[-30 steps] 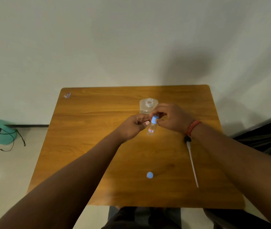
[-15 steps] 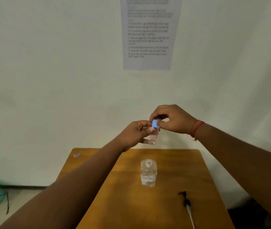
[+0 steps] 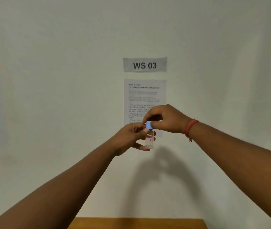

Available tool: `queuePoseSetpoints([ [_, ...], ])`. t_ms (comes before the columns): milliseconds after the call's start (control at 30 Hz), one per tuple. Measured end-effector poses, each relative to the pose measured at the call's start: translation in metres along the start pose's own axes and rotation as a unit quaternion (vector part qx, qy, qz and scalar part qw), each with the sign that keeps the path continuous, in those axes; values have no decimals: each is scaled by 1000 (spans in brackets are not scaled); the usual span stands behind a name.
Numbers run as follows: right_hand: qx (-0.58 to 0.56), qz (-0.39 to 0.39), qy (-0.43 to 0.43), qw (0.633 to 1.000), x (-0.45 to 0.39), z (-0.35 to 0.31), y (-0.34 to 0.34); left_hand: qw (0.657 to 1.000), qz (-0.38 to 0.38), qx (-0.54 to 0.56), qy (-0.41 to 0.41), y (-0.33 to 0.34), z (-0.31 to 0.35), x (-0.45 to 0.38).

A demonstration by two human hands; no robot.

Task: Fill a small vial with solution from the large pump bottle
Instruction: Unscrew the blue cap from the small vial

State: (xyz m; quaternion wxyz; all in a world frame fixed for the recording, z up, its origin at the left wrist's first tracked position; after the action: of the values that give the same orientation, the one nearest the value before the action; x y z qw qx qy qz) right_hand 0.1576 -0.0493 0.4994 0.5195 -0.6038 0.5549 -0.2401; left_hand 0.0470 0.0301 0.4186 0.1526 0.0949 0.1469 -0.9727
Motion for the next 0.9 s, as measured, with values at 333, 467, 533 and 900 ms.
queuePoseSetpoints([
  [333, 34, 47, -35, 998, -16, -39, -75, 998, -6, -36, 45, -21, 86, -16],
  [467, 71, 83, -25, 994, -18, -47, -92, 997, -1, -48, 66, -20, 103, -20],
  [533, 108, 80, -15, 991, -20, -51, -96, 996, 3, -54, 75, -21, 110, -21],
  [900, 139, 61, 2, 988, -18, -64, -114, 993, -1, -68, 96, -20, 132, -29],
])
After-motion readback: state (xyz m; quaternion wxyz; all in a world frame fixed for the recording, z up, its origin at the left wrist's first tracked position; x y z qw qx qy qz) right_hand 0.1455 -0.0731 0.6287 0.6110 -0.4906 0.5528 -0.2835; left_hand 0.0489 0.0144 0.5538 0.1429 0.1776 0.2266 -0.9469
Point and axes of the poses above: each hand's wrist, its own x-axis away from the middle knuckle, its own y-axis out of the palm, z = x × y, the point moved 6 cm from there along -x, towards the middle knuckle, and after that the axes turned 14 degrees about -z, right-handed, at the moved point
